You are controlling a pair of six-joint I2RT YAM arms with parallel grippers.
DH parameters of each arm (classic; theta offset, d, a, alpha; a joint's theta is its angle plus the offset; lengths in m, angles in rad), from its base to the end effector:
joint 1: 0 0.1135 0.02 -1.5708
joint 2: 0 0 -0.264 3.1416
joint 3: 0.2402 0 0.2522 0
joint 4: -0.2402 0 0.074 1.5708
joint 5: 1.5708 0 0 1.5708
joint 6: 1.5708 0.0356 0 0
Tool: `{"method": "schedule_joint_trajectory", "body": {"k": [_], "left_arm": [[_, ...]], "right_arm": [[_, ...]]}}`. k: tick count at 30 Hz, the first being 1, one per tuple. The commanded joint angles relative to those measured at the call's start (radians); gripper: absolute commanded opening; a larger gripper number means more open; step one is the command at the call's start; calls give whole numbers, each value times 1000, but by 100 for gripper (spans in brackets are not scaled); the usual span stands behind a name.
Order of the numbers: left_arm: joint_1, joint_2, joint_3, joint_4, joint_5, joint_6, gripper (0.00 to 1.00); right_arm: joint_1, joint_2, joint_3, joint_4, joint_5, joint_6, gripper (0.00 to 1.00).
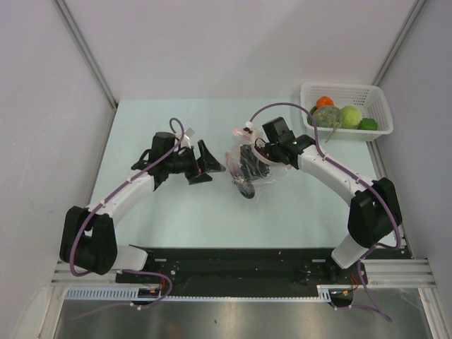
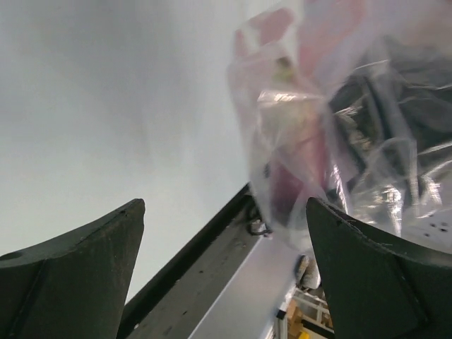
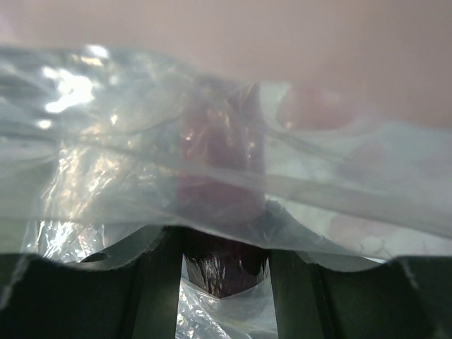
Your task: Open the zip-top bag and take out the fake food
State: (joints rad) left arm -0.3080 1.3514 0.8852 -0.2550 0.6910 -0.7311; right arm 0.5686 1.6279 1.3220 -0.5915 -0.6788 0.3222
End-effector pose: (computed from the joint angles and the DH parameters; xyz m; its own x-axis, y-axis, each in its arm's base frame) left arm 0.2642 -0.1079 0.2477 -0.9289 -0.2444 -0.2781 0.0933 0.5723 -0.8147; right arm 0.2830 0.2074 0.2810 -0.8620 -0.2583 -0.4361 -0.5019 0.5554 0.6630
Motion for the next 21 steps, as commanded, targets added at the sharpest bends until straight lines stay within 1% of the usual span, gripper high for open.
{"method": "schedule_joint_trajectory", "body": {"k": [1,2,3,4,5,7,10,13,15,17,21], "left_arm": [[3,8,-29,330,160,-212,99],[3,8,-46,412,168,-240,98],[3,6,-55,413,174,-252,98],[3,0,-54,396,163,-235,98],[3,-11,-51,331,157,-219,99],[7,-47,-57,277,142,-192,99],[9,-95,-65,215,116,-189,100],[10,-129,-57,200,90,-229,100],[10,-140,-19,111,41,-214,100],[10,-144,6,70,-3,-217,100],[10,-115,-9,155,21,-293,99]], "right_arm": [[4,-49,-10,53,-84,20,8],[4,-48,-13,50,-84,12,8],[2,-48,-15,44,-79,9,8],[-4,-46,-17,39,-67,5,8],[-9,-48,-20,33,-62,-1,8],[-27,-51,-23,30,-53,-2,8],[-36,-56,-23,36,-61,-3,8],[-35,-50,-23,33,-65,-6,8],[-33,-45,-23,30,-67,-12,8],[-30,-46,-23,28,-68,-12,8],[-18,-54,-23,35,-74,0,8]]}}
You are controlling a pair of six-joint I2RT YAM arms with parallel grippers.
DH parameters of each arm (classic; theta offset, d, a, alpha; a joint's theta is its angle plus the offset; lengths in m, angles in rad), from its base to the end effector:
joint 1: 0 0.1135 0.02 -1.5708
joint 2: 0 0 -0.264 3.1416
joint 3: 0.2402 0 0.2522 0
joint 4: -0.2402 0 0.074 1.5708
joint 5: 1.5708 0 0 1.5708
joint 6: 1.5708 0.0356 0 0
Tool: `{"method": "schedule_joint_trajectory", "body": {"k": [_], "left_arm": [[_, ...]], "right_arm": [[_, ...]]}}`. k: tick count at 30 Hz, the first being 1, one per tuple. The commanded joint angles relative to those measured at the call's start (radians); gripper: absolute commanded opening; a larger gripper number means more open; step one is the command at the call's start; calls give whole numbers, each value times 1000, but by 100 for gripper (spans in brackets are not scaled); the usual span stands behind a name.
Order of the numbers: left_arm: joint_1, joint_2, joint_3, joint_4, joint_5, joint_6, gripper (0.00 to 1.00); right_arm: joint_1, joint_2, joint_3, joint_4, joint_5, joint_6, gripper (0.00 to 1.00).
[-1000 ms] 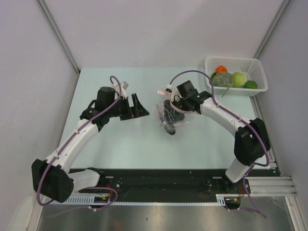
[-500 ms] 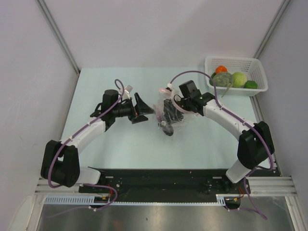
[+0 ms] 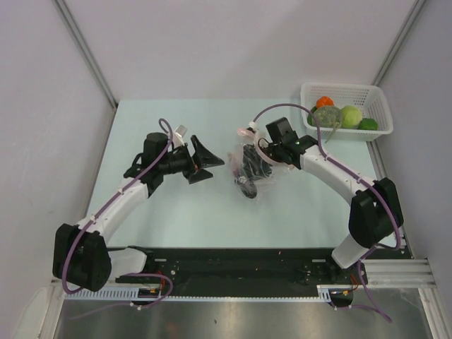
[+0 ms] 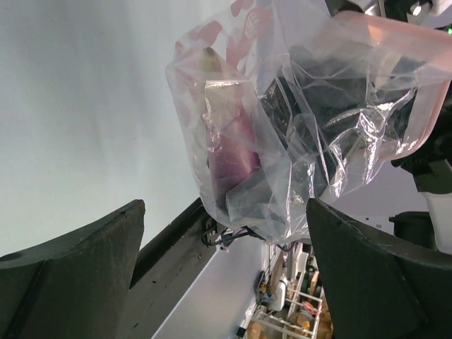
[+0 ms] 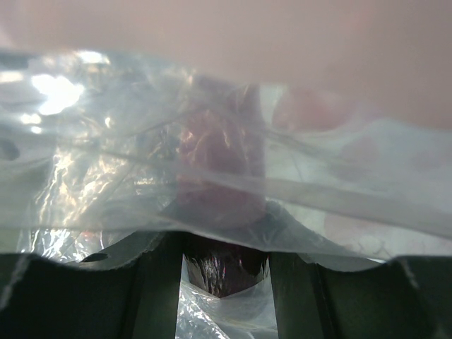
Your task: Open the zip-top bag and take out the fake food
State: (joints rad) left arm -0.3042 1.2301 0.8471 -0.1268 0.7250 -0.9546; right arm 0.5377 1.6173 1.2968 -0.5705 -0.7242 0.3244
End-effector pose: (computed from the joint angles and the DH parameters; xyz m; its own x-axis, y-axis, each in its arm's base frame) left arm 0.2498 -0.1032 0.2773 -0.9027 -0.3568 -0.2404 0.0688 0.4318 -0.8993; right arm 0.2859 0.1979 0.2787 -0.8694 -0.2405 -0.4316 -0.4898 0.5346 0.6888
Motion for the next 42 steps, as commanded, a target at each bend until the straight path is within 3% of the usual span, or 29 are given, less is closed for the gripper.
{"method": "schedule_joint_trajectory", "body": {"k": [1,9,12,15,16,19,28,37,42], "left_arm": [[5,15,29,41,-4,-79,99],[-12,121,58,87,5,-75,90],[-12,137,55,95,10,-55,75],[-12,137,52,82,1,-33,49],[-12,134,50,70,-10,-29,29],[-9,128,55,7,-44,10,0],[36,120,20,-151,-196,74,0],[43,95,-23,-212,-278,116,0],[60,81,-11,-279,-347,180,0]], "right_arm": [[18,-43,2,14,-27,2,8],[88,-33,2,40,-6,18,6],[99,-25,2,41,2,21,6],[102,-27,2,37,11,16,6],[94,-27,2,32,15,15,6],[65,-33,2,3,42,2,6],[22,-86,2,-72,-29,-119,2],[-27,-138,-8,-100,45,-140,0],[-45,-151,-24,-150,-62,-237,0]]}}
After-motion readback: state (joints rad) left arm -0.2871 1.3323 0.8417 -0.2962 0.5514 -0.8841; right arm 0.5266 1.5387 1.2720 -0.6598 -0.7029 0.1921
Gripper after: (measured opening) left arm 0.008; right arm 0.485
